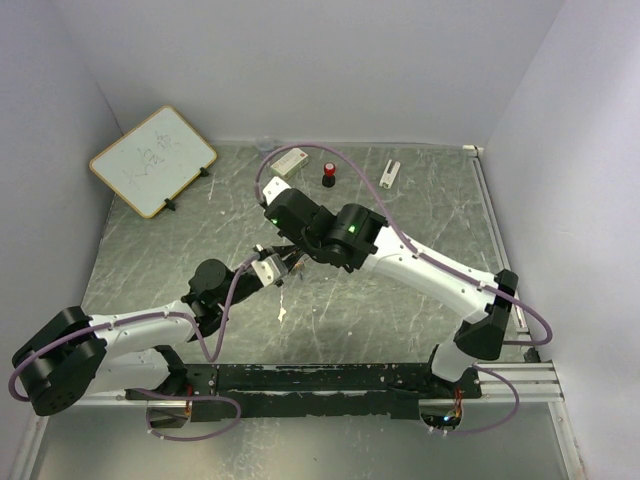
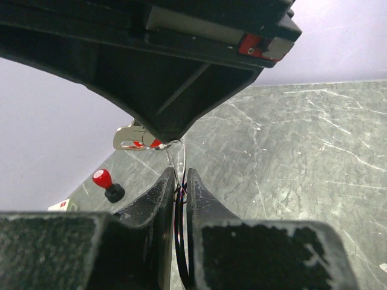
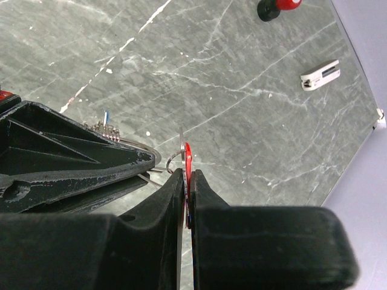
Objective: Remove the keys from the keyring
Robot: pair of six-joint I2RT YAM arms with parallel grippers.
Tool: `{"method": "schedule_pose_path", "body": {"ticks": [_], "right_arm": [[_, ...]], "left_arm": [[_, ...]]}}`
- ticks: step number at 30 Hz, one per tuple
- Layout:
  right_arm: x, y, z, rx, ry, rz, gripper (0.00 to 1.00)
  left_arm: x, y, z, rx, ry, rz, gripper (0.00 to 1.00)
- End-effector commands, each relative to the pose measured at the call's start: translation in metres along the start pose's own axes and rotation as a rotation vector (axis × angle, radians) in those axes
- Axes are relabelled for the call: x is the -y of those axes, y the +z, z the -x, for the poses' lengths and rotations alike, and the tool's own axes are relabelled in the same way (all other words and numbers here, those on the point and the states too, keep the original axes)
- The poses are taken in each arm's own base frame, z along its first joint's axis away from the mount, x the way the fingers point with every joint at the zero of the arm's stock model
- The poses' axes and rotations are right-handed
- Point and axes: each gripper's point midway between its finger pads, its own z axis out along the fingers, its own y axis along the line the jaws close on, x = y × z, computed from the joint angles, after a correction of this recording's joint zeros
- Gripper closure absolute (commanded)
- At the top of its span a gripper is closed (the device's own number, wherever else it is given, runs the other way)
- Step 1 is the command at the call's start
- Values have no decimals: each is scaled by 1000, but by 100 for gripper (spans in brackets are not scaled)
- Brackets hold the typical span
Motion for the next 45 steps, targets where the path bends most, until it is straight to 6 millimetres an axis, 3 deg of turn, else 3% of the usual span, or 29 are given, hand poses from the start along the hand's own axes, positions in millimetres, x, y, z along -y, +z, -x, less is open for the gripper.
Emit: {"method": "schedule_pose_path", "body": {"ticks": [1, 15, 24, 30, 37, 40, 45], "right_arm": [[-2, -8, 17, 98, 27, 57, 95], [-40, -26, 18, 201, -22, 321, 94], [-44, -26, 10, 202, -51, 350, 93], [-27, -16, 7, 183, -15, 270, 94], [-9, 8, -4, 117, 22, 183, 95], [10, 15, -5, 111, 70, 107, 97], [64, 18, -8, 127, 210, -49, 97]], "left_arm": [[3, 12, 53, 151, 57, -67, 93], [-3, 24, 77, 211, 97, -74, 93], [0, 13, 99, 279, 93, -99, 93], [-3, 1, 109, 305, 94, -78, 93], [-6, -8, 122, 342, 104, -61, 93], [-9, -8, 121, 324, 115, -52, 93], [-8, -9, 102, 257, 102, -40, 93]]}}
